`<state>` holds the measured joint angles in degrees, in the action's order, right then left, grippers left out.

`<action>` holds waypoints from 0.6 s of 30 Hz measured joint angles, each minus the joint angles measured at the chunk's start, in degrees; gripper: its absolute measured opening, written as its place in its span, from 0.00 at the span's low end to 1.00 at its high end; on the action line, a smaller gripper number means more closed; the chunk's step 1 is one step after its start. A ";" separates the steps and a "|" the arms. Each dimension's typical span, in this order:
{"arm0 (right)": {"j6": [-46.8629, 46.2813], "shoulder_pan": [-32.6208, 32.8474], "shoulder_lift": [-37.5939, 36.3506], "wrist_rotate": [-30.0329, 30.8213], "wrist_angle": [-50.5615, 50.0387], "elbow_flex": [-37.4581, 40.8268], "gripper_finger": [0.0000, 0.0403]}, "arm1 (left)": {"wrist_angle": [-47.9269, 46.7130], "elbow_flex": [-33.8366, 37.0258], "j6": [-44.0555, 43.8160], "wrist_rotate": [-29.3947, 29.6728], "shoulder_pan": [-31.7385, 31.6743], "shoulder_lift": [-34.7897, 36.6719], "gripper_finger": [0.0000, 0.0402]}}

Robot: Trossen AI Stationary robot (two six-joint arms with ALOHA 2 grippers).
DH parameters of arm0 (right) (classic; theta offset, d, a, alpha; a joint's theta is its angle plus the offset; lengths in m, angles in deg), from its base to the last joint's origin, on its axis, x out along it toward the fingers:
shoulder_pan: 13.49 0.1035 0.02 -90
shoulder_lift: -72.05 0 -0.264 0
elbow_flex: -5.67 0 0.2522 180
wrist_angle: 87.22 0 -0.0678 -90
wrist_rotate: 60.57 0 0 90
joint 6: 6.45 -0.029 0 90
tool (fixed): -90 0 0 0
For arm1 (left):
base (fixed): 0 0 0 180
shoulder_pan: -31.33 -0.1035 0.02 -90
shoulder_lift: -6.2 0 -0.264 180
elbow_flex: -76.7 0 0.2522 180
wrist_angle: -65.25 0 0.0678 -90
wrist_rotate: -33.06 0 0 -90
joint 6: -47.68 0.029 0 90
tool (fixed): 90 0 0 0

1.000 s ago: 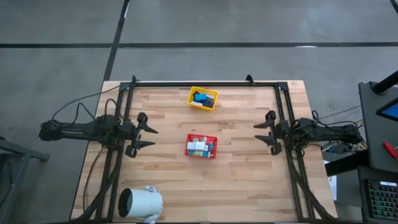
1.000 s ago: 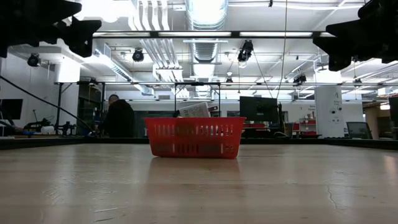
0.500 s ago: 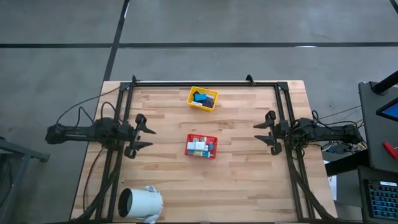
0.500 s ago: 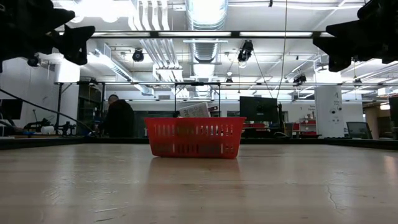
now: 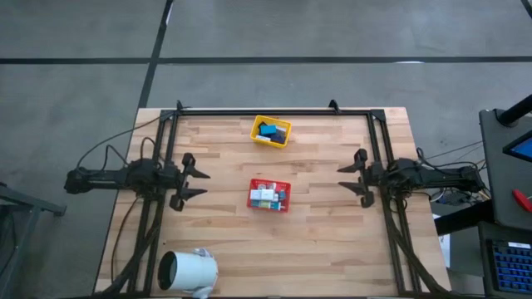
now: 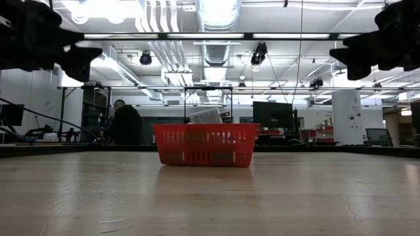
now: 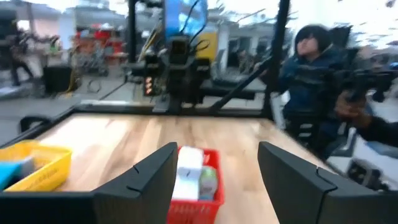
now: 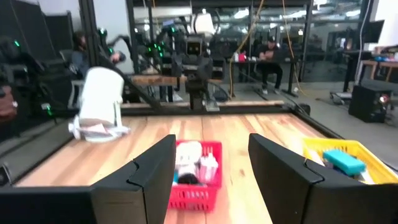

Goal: Pick & Place Office items
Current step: Return to Home Position

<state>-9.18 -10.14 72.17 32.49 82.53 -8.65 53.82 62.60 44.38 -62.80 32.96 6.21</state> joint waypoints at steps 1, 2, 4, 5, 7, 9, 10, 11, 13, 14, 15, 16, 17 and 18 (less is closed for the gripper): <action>0.15 0.00 0.00 0.15 -0.72 0.00 0.50 | -0.83 0.00 -0.15 0.95 0.00 -0.01 0.57; 0.49 0.00 0.00 0.44 -1.60 0.00 0.50 | -1.10 0.00 -0.17 1.90 0.00 0.00 0.57; 0.81 -0.02 0.05 1.35 -2.42 0.00 0.50 | -1.92 0.00 -0.17 3.42 0.00 0.00 0.57; 1.12 -0.04 0.04 1.53 -2.38 0.00 0.50 | -1.99 0.00 -0.17 3.62 0.00 -0.02 0.57; 1.47 -0.04 0.02 1.56 -2.34 0.00 0.50 | -1.99 0.00 -0.17 3.75 0.00 0.00 0.57; 1.63 -0.04 0.07 1.56 -2.38 0.00 0.50 | -1.97 0.00 -0.17 3.75 0.00 0.00 0.57; 1.71 -0.04 0.34 1.56 -2.38 0.00 0.50 | -1.99 0.00 -0.19 3.75 0.00 -0.02 0.57; 1.85 -0.03 0.71 1.54 -2.37 0.00 0.50 | -1.99 0.00 -0.21 3.75 0.00 -0.01 0.57; 1.82 -0.02 1.62 1.54 -2.36 0.00 0.50 | -2.00 0.00 -0.39 3.75 0.00 -0.04 0.57; 1.72 -0.01 2.25 1.51 -2.37 0.00 0.50 | -2.01 0.00 -0.42 3.75 0.00 -0.08 0.57; 1.46 0.00 2.89 1.49 -2.38 0.00 0.50 | -2.02 0.00 -0.57 3.75 0.00 -0.11 0.57; 1.35 0.00 3.44 1.47 -2.37 0.00 0.50 | -2.02 0.00 -0.68 3.75 0.00 -0.11 0.57; 1.05 0.00 3.87 1.45 -2.38 0.00 0.50 | -2.02 0.00 -0.91 3.75 0.00 -0.11 0.57; 0.87 0.00 4.26 1.47 -2.38 0.00 0.50 | -2.02 0.00 -1.23 3.75 0.00 -0.11 0.57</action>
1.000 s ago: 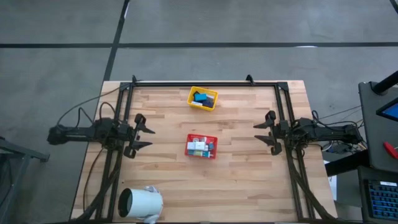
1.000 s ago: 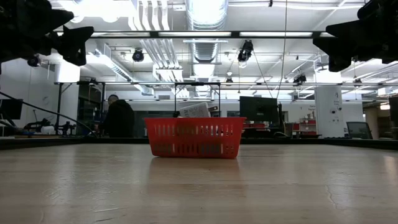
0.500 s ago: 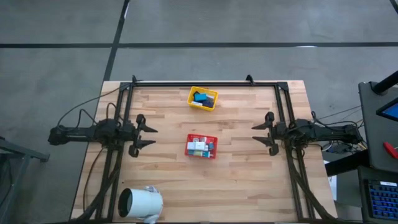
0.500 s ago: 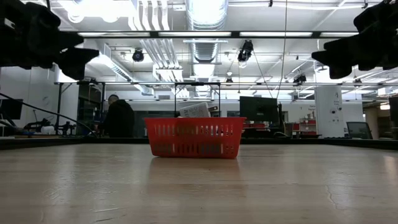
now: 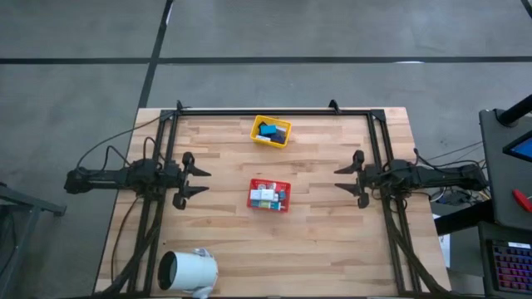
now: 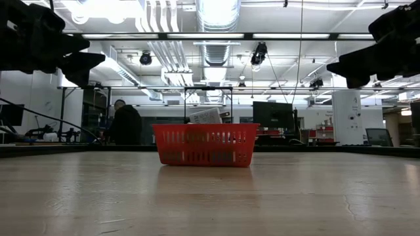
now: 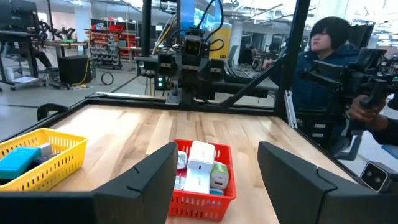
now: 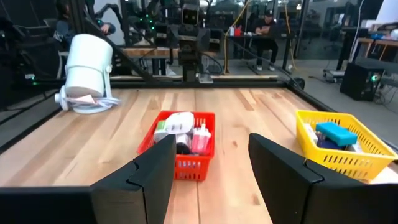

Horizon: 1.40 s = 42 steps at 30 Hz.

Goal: Pick & Place Office items
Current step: Return to Home Position

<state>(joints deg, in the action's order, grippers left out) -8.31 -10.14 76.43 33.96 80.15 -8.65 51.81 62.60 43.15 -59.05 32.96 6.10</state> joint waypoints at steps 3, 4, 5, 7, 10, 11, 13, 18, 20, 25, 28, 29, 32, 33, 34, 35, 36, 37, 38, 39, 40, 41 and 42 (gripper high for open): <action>-0.58 0.00 0.26 -0.02 0.00 0.00 0.50 | -0.02 0.00 -0.25 0.00 0.00 0.00 0.57; -0.60 0.00 0.17 -0.02 0.02 0.00 0.50 | -0.02 0.00 -0.25 0.00 0.00 0.00 0.57; -0.66 0.00 -0.05 -0.04 0.00 0.00 0.50 | -0.02 0.00 -0.25 0.00 0.00 0.00 0.57; -0.75 0.00 -0.79 -0.10 0.02 0.00 0.50 | -0.03 0.00 -0.25 0.00 0.00 0.00 0.57; -0.96 -0.01 -2.41 -1.92 -0.23 0.00 0.50 | -0.07 0.00 -0.42 0.00 0.00 0.00 0.57; -0.97 0.00 -3.20 -3.29 -0.56 0.00 0.50 | -0.07 0.00 -0.48 0.00 0.00 0.00 0.57; -0.96 0.00 -4.37 -5.29 -0.48 -0.01 0.50 | -0.10 0.00 -0.68 0.00 0.00 -0.16 0.57; -0.95 0.00 -4.33 -5.88 -0.61 -0.02 0.50 | -0.16 0.00 -0.88 0.01 0.04 -0.88 0.57; -0.95 0.00 -4.37 -5.88 -0.37 -0.02 0.50 | -0.13 0.00 -0.97 0.02 0.02 -1.12 0.57; 0.19 0.00 -4.35 -5.88 -0.50 0.00 0.50 | -0.14 0.00 -1.33 0.02 0.02 -1.19 0.57; 0.05 0.00 -4.35 -4.97 -0.59 0.00 0.50 | -0.13 0.00 -1.27 0.02 0.02 -1.18 0.57; -0.65 0.00 -4.33 -4.56 -0.63 0.00 0.50 | -0.11 0.00 -0.93 0.00 0.02 -1.18 0.57; -1.08 -0.04 -4.33 -4.56 -0.61 0.00 0.50 | -0.11 0.00 -0.55 -0.08 0.02 -1.25 0.57; -1.31 -0.04 -4.30 -4.54 -0.63 0.00 0.50 | -0.11 0.00 -0.53 -0.13 0.02 -1.25 0.57; -1.45 -0.04 -4.31 -4.52 -0.63 0.00 0.50 | -0.11 0.00 -0.53 -0.20 0.02 -1.25 0.57; -1.43 -0.04 -4.31 -4.52 -0.63 0.00 0.50 | -0.11 0.00 -0.51 -0.22 0.02 -1.25 0.57; -1.41 -0.04 -4.33 -4.52 -0.61 0.00 0.50 | -0.11 0.00 -0.51 -0.22 0.02 -1.25 0.57; -1.23 -0.04 -4.26 -4.52 -0.59 0.00 0.50 | -0.09 0.00 -0.51 -0.22 0.02 -1.24 0.57; -1.11 -0.04 -4.24 -4.50 -0.63 0.00 0.50 | -0.09 0.00 -0.64 -0.24 0.02 -1.25 0.57; -0.98 -0.04 -4.22 -4.50 -0.69 0.00 0.50 | -0.07 0.00 -0.68 -0.24 0.02 -1.25 0.57; -0.97 -0.03 -4.22 -4.50 -0.78 0.00 0.50 | -0.07 0.00 -0.65 -0.24 0.02 -1.25 0.57; -0.97 -0.02 -4.22 -4.50 -0.76 0.00 0.50 | -0.07 0.00 -0.43 -0.24 0.02 -1.25 0.57; -0.97 -0.02 -4.22 -4.50 -0.74 0.00 0.50 | -0.07 0.00 -0.14 -0.24 0.02 -1.25 0.57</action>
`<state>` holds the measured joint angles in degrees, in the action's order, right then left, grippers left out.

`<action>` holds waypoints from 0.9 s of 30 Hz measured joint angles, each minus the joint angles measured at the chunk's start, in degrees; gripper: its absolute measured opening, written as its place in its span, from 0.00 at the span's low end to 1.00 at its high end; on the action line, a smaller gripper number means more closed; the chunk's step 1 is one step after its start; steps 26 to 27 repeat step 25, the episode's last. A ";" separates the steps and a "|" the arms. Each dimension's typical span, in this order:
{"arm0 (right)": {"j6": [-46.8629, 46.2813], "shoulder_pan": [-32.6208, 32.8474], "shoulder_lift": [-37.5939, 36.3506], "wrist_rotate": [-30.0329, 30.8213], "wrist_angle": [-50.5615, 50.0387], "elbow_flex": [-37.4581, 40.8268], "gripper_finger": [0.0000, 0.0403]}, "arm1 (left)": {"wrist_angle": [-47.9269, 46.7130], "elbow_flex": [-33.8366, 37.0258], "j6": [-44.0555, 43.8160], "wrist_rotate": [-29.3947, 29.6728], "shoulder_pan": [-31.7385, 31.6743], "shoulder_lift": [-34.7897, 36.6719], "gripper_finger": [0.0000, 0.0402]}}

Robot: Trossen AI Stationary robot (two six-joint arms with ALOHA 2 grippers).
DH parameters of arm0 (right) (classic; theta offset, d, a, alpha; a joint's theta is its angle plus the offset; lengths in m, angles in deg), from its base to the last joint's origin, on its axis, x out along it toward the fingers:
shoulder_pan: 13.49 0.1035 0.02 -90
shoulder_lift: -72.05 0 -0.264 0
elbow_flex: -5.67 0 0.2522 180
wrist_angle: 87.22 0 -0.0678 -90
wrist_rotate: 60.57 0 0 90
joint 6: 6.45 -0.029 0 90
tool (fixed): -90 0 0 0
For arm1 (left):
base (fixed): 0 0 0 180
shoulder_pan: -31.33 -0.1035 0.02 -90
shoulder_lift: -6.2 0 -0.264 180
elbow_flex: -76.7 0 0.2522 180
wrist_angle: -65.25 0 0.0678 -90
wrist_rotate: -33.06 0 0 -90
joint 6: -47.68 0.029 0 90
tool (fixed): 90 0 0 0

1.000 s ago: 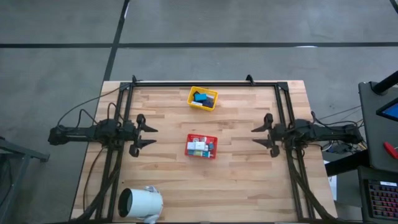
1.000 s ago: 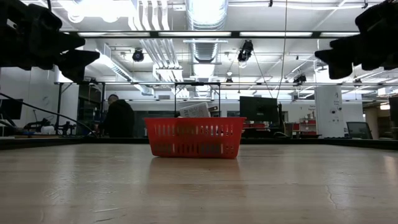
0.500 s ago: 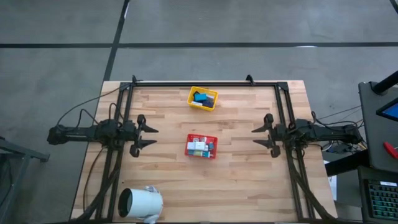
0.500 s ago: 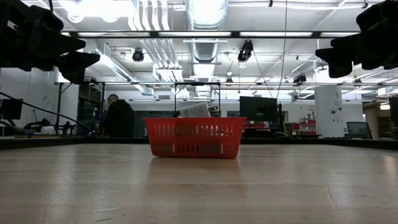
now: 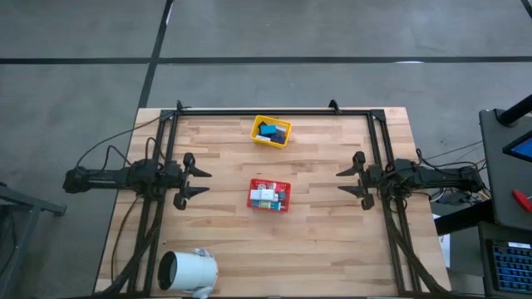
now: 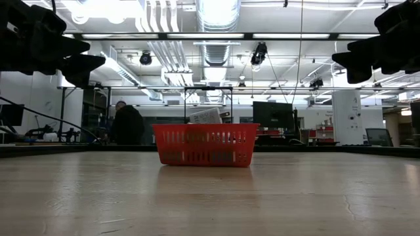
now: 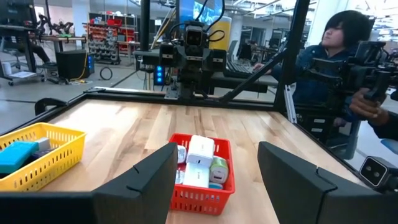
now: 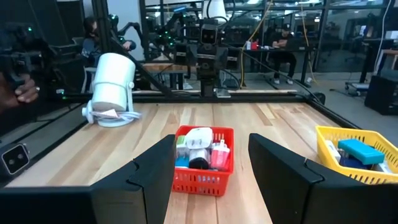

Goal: Pick & Place Office items
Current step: Return to Home Position

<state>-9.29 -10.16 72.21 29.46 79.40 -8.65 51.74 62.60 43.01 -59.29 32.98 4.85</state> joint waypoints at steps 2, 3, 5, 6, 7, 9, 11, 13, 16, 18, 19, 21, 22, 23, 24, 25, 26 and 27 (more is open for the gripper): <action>-0.02 0.00 0.00 0.00 0.00 0.00 0.50 | 0.01 0.00 0.17 -0.01 -0.02 0.00 0.57; 0.06 0.02 0.04 0.00 -0.02 0.00 0.50 | 0.02 0.00 0.16 0.00 -0.02 0.00 0.57; 0.24 0.02 0.00 0.02 0.00 0.00 0.50 | 0.02 0.00 0.16 -0.02 -0.02 0.00 0.57; 0.22 0.02 0.00 0.02 0.02 0.00 0.50 | 0.02 0.00 0.16 -0.02 -0.02 0.00 0.57; 0.22 0.02 0.02 0.02 0.04 0.00 0.50 | 0.04 0.00 0.16 -0.02 -0.02 0.00 0.57; 0.29 0.02 0.02 0.02 0.01 0.00 0.50 | 0.03 0.00 0.16 -0.04 -0.02 0.00 0.57; 0.26 0.02 0.02 0.02 0.03 0.00 0.50 | 0.04 0.00 0.16 -0.07 -0.02 0.00 0.57; 0.02 0.02 0.02 0.02 0.04 0.00 0.50 | 0.04 0.00 0.16 -0.15 -0.02 0.00 0.57; 0.00 0.02 0.02 0.02 0.02 0.00 0.50 | 0.07 0.00 0.47 -0.17 -0.02 0.00 0.57; 0.02 0.02 0.02 0.02 0.04 0.00 0.50 | 0.07 0.02 2.62 -0.17 -0.02 0.00 0.57; -0.03 0.02 0.02 0.02 0.04 0.00 0.50 | 0.07 0.02 3.49 -0.17 -0.02 0.00 0.57; 0.04 0.02 0.02 0.02 0.04 0.00 0.50 | 0.07 0.02 4.27 -0.16 -0.02 0.00 0.57; 0.43 0.02 0.02 0.03 0.04 0.00 0.50 | 0.07 0.02 4.31 -0.17 -0.02 0.00 0.57; 1.33 0.02 0.02 0.07 0.04 0.00 0.50 | 0.07 0.02 4.31 -0.17 -0.02 0.00 0.57; 1.98 0.02 0.02 0.08 0.05 0.00 0.50 | 0.07 0.02 4.34 -0.17 -0.02 0.00 0.57; 2.76 0.02 0.02 0.09 0.04 0.00 0.50 | 0.07 0.02 4.34 -0.17 -0.02 0.00 0.57; 2.76 0.02 0.02 0.09 0.04 0.00 0.50 | 0.07 0.02 4.34 -0.17 -0.02 0.00 0.57; 2.76 0.02 0.02 0.09 0.04 0.00 0.50 | 0.07 0.02 4.34 -0.17 -0.02 0.00 0.57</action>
